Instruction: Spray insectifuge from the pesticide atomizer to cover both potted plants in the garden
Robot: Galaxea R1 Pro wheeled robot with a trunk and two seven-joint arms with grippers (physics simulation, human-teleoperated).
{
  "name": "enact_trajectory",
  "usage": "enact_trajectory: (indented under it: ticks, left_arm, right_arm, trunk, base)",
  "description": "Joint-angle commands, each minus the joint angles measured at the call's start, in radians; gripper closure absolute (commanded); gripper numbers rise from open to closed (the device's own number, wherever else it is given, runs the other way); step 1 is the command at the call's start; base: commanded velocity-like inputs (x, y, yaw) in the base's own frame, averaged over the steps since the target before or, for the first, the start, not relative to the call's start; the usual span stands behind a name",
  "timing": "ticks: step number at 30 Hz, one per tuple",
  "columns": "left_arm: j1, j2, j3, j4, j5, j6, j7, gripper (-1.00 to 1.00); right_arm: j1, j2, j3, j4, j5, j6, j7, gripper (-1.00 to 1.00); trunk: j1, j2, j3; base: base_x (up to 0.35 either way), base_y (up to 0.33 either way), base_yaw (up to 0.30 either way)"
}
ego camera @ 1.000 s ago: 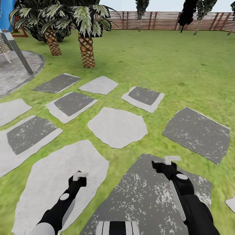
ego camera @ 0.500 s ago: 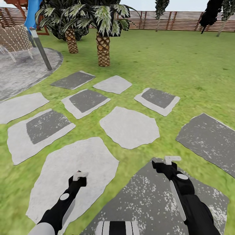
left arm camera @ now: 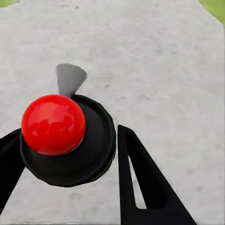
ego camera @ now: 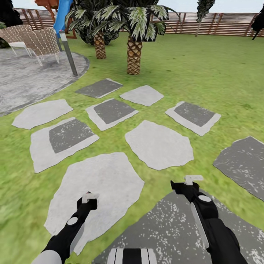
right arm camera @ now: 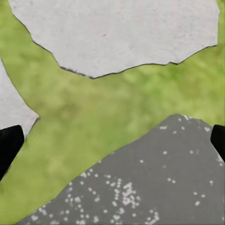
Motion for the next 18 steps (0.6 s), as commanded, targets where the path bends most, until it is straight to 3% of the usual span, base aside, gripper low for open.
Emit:
enact_trajectory:
  ticks: [1,13,18]
  left_arm:
    - [0.000,0.000,0.001,0.001,0.001,-0.003,-0.001,1.00]
    - [0.000,0.000,0.001,0.001,0.001,-0.003,-0.001,1.00]
    - [-0.001,0.000,0.001,0.001,0.001,-0.003,-0.001,1.00]
  right_arm:
    - [0.000,0.000,0.000,-0.001,0.004,0.006,0.000,-1.00]
    - [0.000,0.000,0.000,-0.001,0.004,0.006,0.000,-1.00]
    - [0.000,0.000,0.000,-0.001,0.004,0.006,0.000,-1.00]
  trunk:
    - [0.000,0.000,-0.001]
    - [0.000,0.000,-0.001]
    - [0.000,0.000,-0.001]
  base:
    - [0.000,0.000,0.264]
    - [0.000,0.007,0.264]
    - [0.000,0.243,0.264]
